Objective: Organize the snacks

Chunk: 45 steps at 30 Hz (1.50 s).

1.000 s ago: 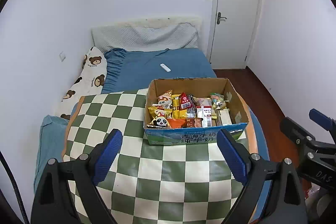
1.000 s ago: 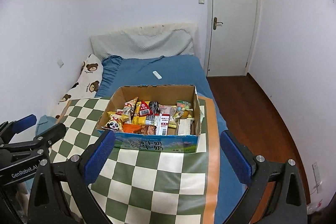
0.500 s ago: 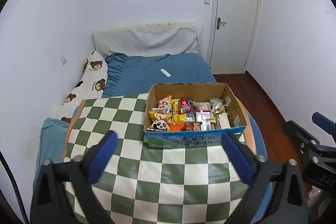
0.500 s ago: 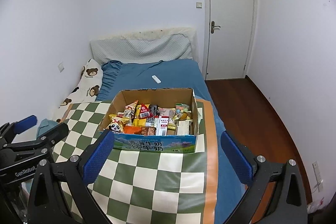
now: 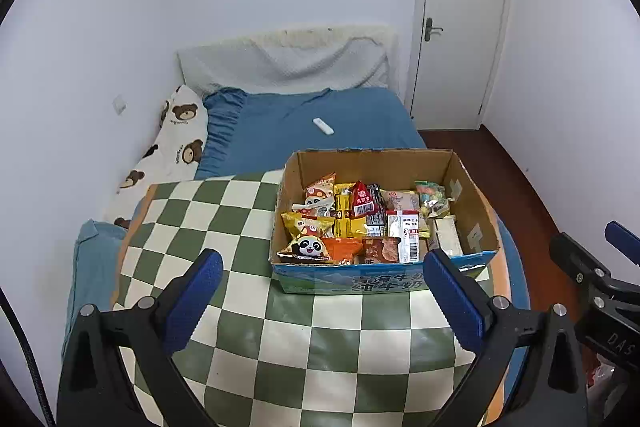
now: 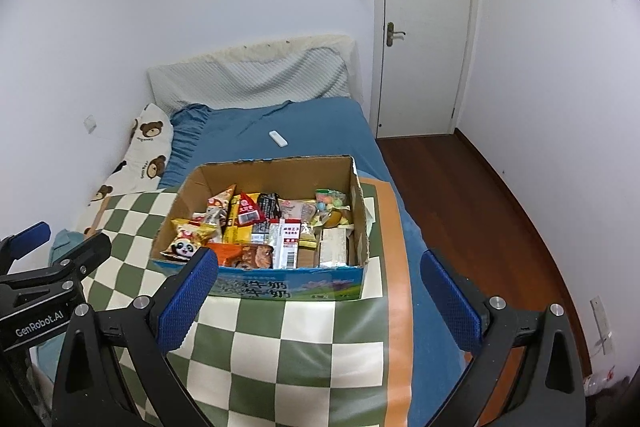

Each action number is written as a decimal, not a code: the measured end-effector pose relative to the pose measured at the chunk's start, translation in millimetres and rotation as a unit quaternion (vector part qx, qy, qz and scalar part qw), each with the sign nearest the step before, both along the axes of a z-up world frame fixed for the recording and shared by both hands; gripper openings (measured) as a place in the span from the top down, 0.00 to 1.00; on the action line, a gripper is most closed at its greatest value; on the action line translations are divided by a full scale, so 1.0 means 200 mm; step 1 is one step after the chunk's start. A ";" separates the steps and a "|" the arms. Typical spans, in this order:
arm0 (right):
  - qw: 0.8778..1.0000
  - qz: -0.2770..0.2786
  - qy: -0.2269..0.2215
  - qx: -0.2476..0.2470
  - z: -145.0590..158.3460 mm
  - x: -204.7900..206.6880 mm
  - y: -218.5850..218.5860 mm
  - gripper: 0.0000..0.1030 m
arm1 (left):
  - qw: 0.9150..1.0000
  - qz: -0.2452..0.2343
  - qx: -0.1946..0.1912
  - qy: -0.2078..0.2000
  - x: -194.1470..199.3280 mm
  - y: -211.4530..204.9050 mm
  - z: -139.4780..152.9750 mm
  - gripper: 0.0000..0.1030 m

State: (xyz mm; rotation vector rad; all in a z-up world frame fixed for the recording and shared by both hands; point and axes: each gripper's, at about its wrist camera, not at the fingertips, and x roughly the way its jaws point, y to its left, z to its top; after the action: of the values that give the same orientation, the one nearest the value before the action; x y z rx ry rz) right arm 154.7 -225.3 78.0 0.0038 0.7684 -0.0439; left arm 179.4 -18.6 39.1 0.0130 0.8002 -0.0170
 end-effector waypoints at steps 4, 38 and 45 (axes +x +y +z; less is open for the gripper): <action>1.000 -0.005 0.005 -0.003 -0.05 0.07 0.00 0.00 | 1.000 0.003 0.001 0.013 0.07 0.00 -0.05 0.00; 0.999 -0.016 0.026 -0.014 -0.20 0.23 0.04 0.00 | 0.999 0.004 0.009 0.042 0.23 0.00 -0.19 0.00; 0.999 -0.017 0.026 -0.012 -0.20 0.24 0.04 0.00 | 0.999 0.004 0.008 0.042 0.23 0.00 -0.19 0.00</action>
State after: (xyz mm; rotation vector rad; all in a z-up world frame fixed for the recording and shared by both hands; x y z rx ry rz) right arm 201.9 -216.8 37.8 -0.0068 0.8195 -0.0856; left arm 225.9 -18.2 0.5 0.0244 0.8839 -0.0027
